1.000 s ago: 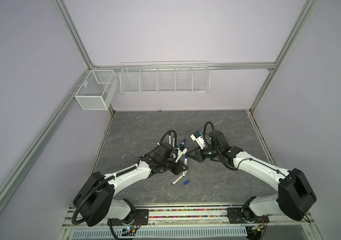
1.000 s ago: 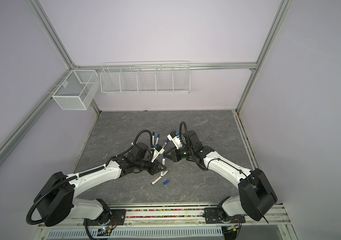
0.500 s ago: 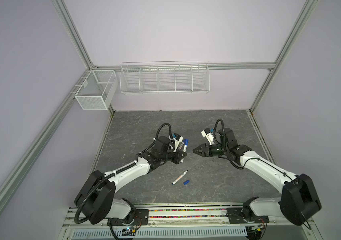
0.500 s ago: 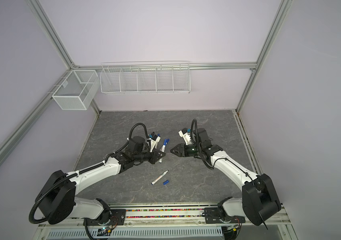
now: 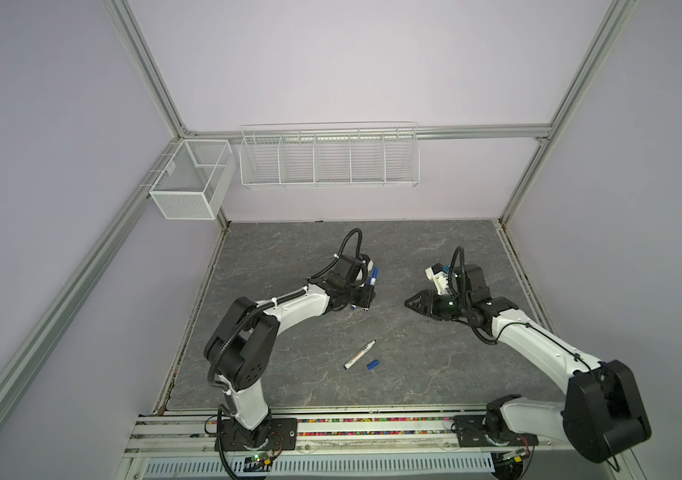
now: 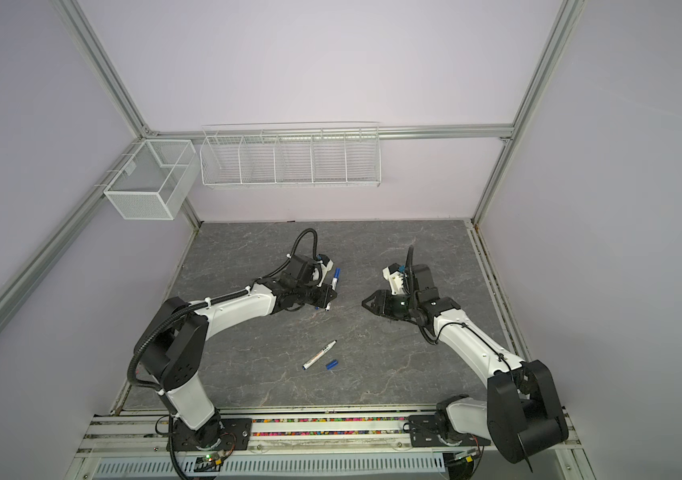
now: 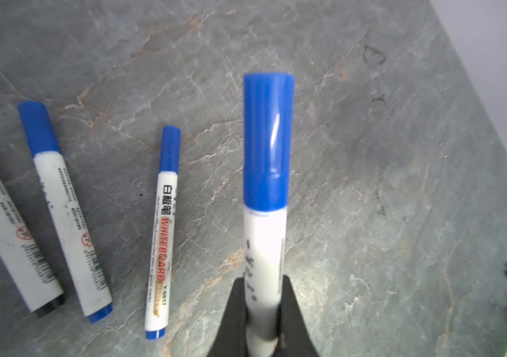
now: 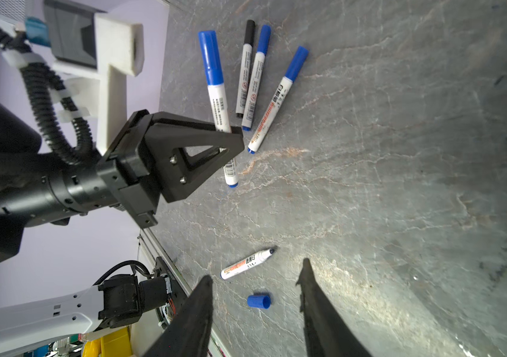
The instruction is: Insert the pens into the pen caps
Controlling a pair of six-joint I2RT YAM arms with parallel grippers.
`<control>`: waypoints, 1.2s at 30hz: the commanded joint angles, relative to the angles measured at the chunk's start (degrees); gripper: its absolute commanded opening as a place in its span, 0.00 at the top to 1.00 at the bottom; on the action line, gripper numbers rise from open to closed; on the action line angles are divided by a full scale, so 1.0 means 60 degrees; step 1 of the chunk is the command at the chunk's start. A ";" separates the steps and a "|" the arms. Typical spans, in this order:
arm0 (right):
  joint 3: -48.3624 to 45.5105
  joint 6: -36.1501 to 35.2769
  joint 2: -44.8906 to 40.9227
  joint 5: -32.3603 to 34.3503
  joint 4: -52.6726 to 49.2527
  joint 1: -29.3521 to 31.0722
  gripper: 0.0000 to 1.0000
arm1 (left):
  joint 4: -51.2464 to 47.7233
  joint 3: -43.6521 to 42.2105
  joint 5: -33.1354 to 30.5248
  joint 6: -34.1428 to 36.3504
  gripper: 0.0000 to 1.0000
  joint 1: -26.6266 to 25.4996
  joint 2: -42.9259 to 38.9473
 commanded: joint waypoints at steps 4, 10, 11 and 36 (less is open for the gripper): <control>-0.0302 -0.0260 -0.0449 0.0265 -0.0429 -0.0113 0.52 | -0.0943 0.0800 -0.0632 0.0062 0.91 0.0000 0.0952; -0.0341 -0.0453 -0.0570 0.0145 -0.0677 -0.0275 0.53 | -0.1588 0.1307 -0.1189 -0.0076 0.72 0.0000 0.1622; -0.0326 -0.0488 -0.0583 0.0103 -0.0729 -0.0311 0.53 | -0.1732 0.1415 -0.1218 -0.0099 0.69 0.0000 0.1721; 0.1059 -0.0079 0.1918 0.0388 0.0271 0.0472 0.53 | -0.1662 0.0961 -0.0500 0.0062 0.53 -0.0367 0.0849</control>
